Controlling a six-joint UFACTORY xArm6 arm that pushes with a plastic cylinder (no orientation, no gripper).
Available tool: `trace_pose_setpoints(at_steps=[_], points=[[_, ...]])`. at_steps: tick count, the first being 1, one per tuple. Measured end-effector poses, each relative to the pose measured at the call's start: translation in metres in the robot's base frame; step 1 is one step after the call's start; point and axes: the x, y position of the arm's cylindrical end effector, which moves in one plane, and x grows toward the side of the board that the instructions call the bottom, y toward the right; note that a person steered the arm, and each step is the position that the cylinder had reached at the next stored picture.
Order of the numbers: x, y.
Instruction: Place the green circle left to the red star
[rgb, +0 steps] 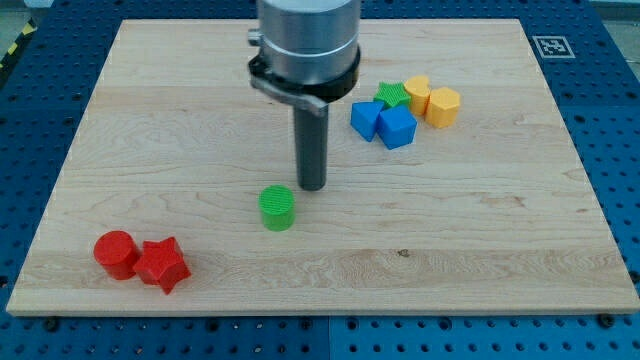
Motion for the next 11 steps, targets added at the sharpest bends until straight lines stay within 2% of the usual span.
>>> trace_pose_setpoints(at_steps=[1, 2, 3, 4, 6, 7, 8, 9, 10, 11], points=[[0.036, -0.013], [0.041, -0.017], [0.018, 0.001], [0.024, 0.002], [0.076, -0.061], [0.057, -0.059], [0.014, -0.043], [0.01, 0.017], [0.009, 0.123], [-0.009, 0.216]])
